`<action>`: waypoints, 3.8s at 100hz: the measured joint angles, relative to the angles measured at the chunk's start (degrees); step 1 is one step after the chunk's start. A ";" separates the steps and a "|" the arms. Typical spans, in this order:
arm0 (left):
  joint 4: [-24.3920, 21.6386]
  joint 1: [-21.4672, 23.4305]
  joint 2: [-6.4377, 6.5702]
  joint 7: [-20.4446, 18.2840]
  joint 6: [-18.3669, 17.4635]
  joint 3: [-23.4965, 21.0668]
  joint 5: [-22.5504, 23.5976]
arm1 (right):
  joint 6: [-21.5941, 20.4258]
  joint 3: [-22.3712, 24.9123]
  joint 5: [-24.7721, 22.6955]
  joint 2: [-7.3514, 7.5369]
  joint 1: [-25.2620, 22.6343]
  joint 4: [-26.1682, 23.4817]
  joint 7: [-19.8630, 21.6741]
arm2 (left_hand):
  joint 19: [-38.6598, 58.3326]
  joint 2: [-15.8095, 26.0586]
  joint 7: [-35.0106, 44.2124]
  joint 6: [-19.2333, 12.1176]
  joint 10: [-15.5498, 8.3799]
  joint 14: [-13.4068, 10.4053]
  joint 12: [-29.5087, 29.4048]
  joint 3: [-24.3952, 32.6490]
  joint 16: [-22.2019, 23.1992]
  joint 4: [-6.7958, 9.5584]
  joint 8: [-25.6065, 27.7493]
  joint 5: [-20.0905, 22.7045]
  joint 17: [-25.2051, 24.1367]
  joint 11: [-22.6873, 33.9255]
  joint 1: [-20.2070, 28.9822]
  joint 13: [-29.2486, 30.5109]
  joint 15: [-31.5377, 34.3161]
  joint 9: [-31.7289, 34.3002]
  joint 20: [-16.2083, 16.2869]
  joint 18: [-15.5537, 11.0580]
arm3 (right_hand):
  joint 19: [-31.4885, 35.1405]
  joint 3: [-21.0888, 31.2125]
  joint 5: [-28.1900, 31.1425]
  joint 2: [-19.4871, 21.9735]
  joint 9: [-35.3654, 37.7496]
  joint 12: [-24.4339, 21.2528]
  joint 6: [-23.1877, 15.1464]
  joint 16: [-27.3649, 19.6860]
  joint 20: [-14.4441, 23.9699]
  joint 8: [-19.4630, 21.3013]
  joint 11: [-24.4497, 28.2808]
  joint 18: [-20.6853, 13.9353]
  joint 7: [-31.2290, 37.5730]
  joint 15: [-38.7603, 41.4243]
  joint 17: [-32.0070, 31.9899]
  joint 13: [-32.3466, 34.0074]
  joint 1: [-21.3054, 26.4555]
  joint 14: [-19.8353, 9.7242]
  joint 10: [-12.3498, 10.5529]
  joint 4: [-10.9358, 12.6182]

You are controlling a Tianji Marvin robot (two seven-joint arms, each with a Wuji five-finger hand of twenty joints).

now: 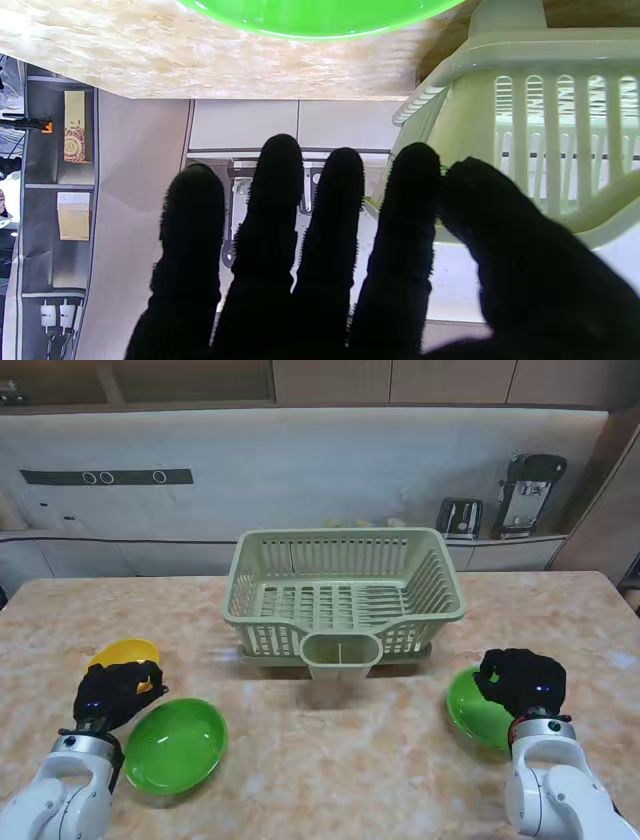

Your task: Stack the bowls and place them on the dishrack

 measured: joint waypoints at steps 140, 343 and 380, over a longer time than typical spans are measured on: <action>-1.03 1.15 -0.16 -0.30 0.55 -0.23 0.30 | -1.09 -2.14 -4.08 2.00 10.54 9.98 15.10 | 0.25 0.62 0.00 0.01 0.13 0.00 -0.56 -0.03 -0.05 0.00 0.00 0.01 -0.01 0.02 -0.01 0.01 0.03 0.00 0.09 0.03 | -23.82 3.16 -23.08 -5.00 -33.22 -12.57 12.71 -14.14 -5.91 1.54 -13.52 -0.05 -25.67 -27.21 -23.45 -27.41 -2.52 0.83 2.94 1.11; -0.67 -0.04 0.22 -1.57 -0.73 0.36 0.77 | -4.52 -2.92 13.98 1.48 18.76 22.30 12.13 | 0.08 0.63 0.00 0.02 0.14 0.00 -0.57 -0.03 -0.08 0.00 0.00 0.02 -0.64 0.02 -0.02 0.01 0.03 0.00 0.10 0.60 | 4.02 23.18 -3.93 -22.74 -6.12 19.25 0.87 5.74 -3.01 27.03 12.69 -5.04 2.71 21.94 16.47 0.68 15.41 -3.43 -3.92 -8.54; -0.67 -0.03 0.22 -1.53 -0.75 0.36 0.79 | -5.22 2.55 14.76 1.03 10.53 11.73 12.95 | 0.07 0.63 0.00 0.02 0.13 0.00 -0.57 -0.03 -0.08 0.00 0.00 0.02 -0.67 0.02 -0.02 0.01 0.03 0.00 0.10 0.63 | 10.42 25.82 -1.07 -26.97 -4.45 21.45 2.04 5.79 -3.24 30.17 12.69 -7.82 2.64 23.51 22.01 3.57 15.59 -1.87 -3.92 -9.12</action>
